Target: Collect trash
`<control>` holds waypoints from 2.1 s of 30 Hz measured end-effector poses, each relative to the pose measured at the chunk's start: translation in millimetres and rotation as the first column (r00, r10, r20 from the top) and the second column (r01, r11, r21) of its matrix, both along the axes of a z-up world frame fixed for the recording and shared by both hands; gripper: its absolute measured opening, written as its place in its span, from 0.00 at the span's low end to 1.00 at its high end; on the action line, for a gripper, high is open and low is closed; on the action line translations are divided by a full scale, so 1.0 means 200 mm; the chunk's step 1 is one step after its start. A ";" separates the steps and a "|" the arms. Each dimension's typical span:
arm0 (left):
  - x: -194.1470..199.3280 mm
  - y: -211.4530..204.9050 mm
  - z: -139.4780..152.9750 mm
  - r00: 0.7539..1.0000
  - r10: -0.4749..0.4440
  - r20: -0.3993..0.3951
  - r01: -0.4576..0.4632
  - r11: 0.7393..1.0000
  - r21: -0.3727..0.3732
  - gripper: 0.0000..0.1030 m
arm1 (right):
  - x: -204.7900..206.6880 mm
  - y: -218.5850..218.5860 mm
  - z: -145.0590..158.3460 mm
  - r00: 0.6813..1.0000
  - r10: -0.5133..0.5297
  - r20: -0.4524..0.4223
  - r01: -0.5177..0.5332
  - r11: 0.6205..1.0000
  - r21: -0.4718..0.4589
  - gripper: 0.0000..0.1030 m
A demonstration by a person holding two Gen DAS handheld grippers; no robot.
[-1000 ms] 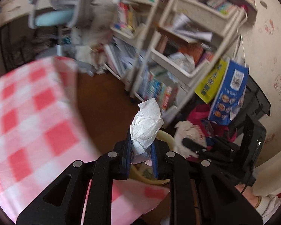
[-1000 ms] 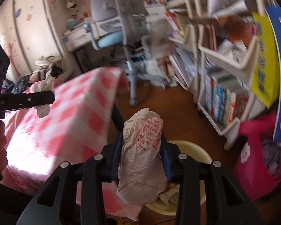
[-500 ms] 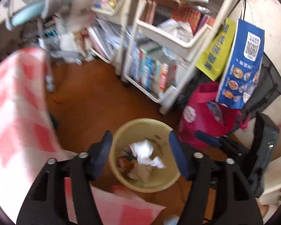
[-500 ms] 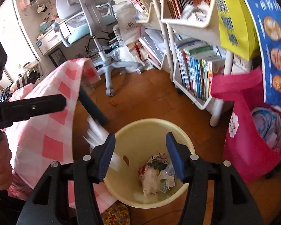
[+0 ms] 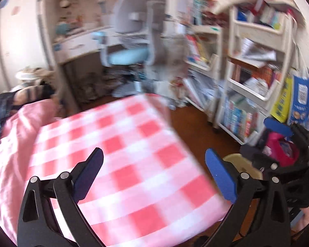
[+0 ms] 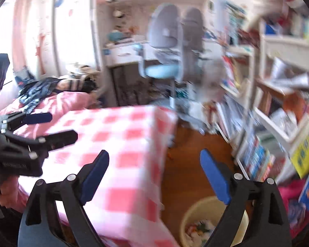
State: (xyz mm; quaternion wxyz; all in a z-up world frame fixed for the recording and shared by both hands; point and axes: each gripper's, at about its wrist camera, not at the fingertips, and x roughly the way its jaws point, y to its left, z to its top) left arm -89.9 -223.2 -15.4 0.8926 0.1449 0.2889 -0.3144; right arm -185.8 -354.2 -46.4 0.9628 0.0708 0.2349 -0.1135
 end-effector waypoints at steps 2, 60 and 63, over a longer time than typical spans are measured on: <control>0.06 0.16 0.04 0.998 0.059 0.014 -0.059 0.998 -0.018 0.93 | 0.07 0.10 0.08 1.000 0.024 0.013 -0.024 1.000 -0.019 0.87; 0.41 1.10 0.12 0.895 0.446 -0.030 -0.445 0.883 -0.152 0.93 | 0.45 0.74 0.07 0.991 0.133 -0.029 -0.135 0.977 -0.166 0.92; 0.41 1.10 0.12 0.894 0.446 -0.031 -0.446 0.882 -0.152 0.93 | 0.45 0.74 0.07 0.991 0.132 -0.028 -0.135 0.977 -0.166 0.92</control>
